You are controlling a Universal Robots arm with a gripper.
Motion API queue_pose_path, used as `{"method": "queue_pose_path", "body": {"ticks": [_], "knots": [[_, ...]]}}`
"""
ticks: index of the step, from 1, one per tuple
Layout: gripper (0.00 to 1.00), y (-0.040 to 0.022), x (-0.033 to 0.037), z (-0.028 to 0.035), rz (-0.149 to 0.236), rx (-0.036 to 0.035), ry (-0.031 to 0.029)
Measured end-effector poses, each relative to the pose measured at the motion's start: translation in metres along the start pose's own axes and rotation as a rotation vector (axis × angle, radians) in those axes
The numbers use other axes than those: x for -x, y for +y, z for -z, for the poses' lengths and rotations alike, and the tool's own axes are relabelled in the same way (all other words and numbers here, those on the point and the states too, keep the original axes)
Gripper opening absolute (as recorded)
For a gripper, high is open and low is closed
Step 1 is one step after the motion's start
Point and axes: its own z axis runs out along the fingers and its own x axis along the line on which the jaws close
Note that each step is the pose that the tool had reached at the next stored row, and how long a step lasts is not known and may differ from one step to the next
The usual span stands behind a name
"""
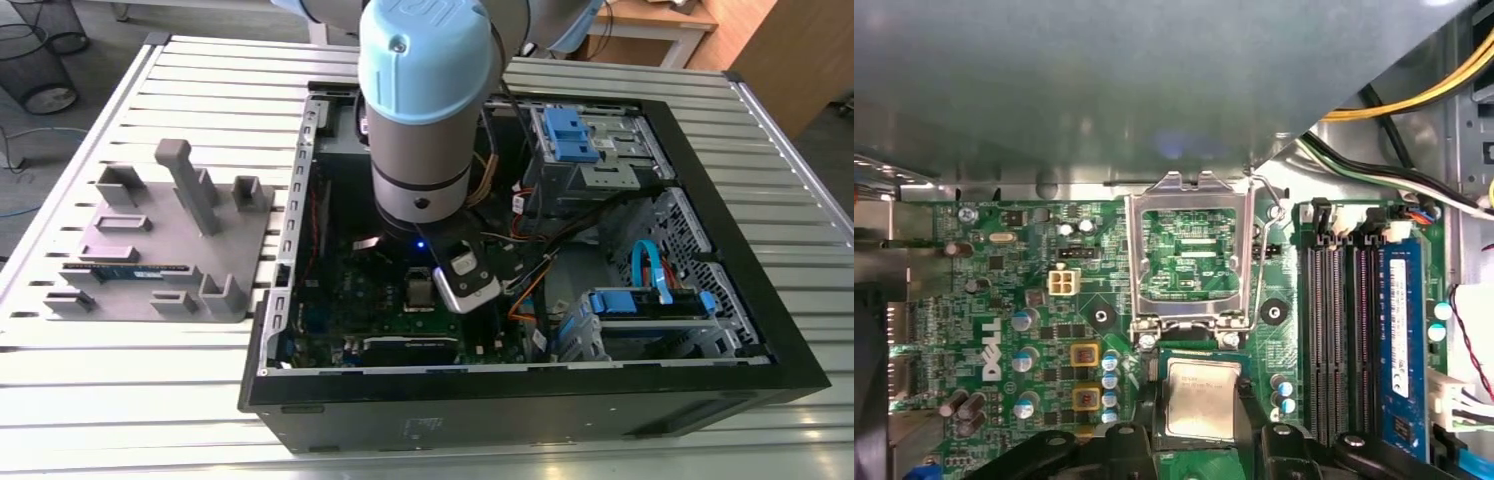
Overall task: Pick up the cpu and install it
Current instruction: 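Place the cpu into insertion slot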
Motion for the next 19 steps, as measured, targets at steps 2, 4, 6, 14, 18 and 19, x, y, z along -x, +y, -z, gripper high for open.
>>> {"method": "queue_pose_path", "body": {"ticks": [2, 4, 6, 14, 18, 19], "knots": [[0.44, -0.0001, -0.0047, 0.0003, 0.000, 0.0000, -0.0022], [0.44, 0.0000, -0.0056, 0.0004, 0.000, 0.0001, -0.0033], [0.44, 0.0000, -0.0051, 0.0013, 0.000, 0.0000, -0.0035], [0.44, 0.0002, 0.0076, 0.0011, -0.001, -0.0001, -0.0028], [0.44, 0.0002, 0.0077, -0.0007, -0.002, -0.0003, -0.0028], [0.44, 0.0001, 0.0077, -0.0009, -0.002, -0.0003, -0.0028]]}}
